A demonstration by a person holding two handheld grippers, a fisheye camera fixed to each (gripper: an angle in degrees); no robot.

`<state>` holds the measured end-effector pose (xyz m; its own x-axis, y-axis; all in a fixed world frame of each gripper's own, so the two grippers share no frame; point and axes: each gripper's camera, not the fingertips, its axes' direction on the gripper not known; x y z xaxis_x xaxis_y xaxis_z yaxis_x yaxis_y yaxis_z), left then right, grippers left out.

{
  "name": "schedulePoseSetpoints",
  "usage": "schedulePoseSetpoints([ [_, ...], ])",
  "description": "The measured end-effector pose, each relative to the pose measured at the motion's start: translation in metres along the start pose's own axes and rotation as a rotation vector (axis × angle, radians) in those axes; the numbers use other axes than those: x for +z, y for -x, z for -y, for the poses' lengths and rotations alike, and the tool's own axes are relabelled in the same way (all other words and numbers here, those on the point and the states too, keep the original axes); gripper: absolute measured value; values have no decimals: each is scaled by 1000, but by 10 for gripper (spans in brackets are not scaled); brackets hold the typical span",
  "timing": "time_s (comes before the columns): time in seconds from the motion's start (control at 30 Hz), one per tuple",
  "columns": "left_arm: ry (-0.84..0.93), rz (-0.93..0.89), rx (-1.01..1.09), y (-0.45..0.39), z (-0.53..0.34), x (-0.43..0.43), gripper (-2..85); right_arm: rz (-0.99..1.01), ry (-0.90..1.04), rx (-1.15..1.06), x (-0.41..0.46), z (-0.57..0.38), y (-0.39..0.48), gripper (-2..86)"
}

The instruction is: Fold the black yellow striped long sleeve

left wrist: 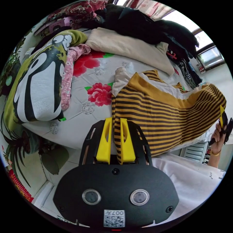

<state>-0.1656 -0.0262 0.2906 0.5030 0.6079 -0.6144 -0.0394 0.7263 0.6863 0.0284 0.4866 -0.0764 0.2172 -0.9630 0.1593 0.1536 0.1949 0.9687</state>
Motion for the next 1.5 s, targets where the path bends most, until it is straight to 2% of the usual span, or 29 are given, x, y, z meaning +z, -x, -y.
schedulePoseSetpoints([
  [0.1,-33,-32,-40,14,-6,-5,60,174,199,-174,86,9,50,56],
  [0.2,-64,-81,-107,39,-20,-10,61,287,411,-155,168,-4,61,63],
  [0.27,-84,-118,-134,54,-31,-12,61,324,486,-109,190,-12,54,68],
  [0.43,-136,-275,-167,85,-62,-18,76,181,337,110,138,-28,-7,83],
  [0.57,-131,-351,-106,81,-61,-12,109,21,168,481,64,-82,-90,96],
  [0.67,-79,-430,-29,68,-45,3,140,51,118,660,41,-121,-124,103],
  [0.77,-19,-494,16,54,-24,18,145,154,152,715,58,-135,-137,104],
  [0.93,85,-503,87,28,6,35,67,245,210,721,95,-123,-146,80],
  [1.03,71,-518,126,13,17,23,60,288,199,698,84,-108,-151,62],
  [1.17,17,-605,218,-21,28,-7,56,295,101,635,26,-89,-150,46],
  [1.33,17,-722,425,-130,73,-28,54,226,-67,617,-83,-77,-168,38],
  [1.5,30,-858,683,-282,137,-41,54,-62,-315,537,-272,-62,-171,34],
])
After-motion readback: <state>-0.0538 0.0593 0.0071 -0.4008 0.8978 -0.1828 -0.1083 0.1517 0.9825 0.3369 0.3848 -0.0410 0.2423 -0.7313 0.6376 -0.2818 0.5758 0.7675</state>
